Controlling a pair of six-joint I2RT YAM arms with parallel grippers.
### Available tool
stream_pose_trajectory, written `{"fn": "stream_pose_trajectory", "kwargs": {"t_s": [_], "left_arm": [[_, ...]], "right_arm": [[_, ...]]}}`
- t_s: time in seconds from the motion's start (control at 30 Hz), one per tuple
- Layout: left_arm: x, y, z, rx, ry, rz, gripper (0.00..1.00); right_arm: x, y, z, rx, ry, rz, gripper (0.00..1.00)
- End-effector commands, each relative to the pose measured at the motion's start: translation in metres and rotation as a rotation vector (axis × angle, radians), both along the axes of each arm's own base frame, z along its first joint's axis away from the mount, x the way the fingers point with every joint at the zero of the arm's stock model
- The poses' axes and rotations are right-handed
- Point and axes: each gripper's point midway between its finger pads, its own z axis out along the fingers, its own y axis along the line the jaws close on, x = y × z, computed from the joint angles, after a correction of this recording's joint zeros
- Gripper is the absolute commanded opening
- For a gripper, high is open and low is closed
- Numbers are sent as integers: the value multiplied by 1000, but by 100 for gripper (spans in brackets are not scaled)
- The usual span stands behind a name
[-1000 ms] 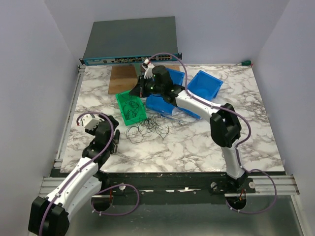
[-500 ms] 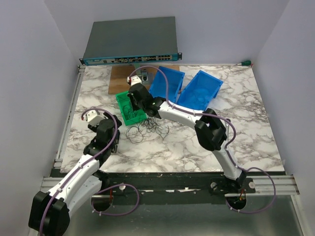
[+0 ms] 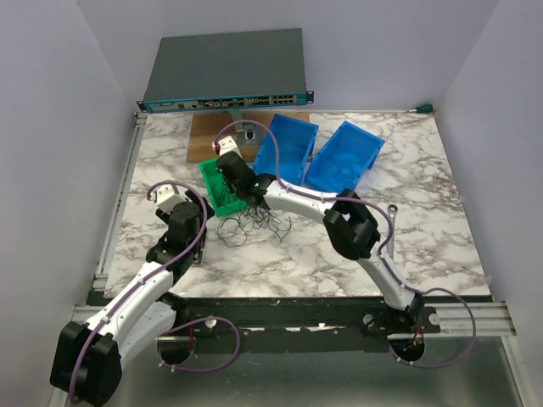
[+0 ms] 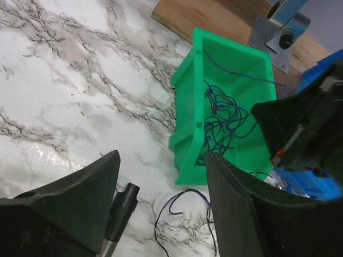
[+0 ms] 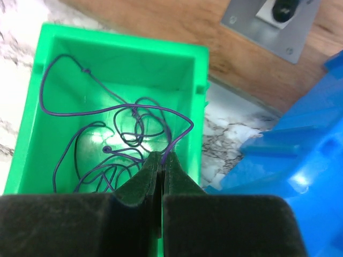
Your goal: Untangle the cables
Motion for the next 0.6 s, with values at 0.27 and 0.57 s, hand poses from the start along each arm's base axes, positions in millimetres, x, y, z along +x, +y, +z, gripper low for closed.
{"fn": "stream_pose_trajectory", "kwargs": {"t_s": [0.27, 0.57], "left_arm": [[11, -31, 19, 33, -42, -203, 80], [11, -46, 21, 48, -57, -304, 82]], "right_arm": [[-29, 4, 46, 71, 10, 83, 40], [-78, -41, 99, 194, 63, 93, 94]]}}
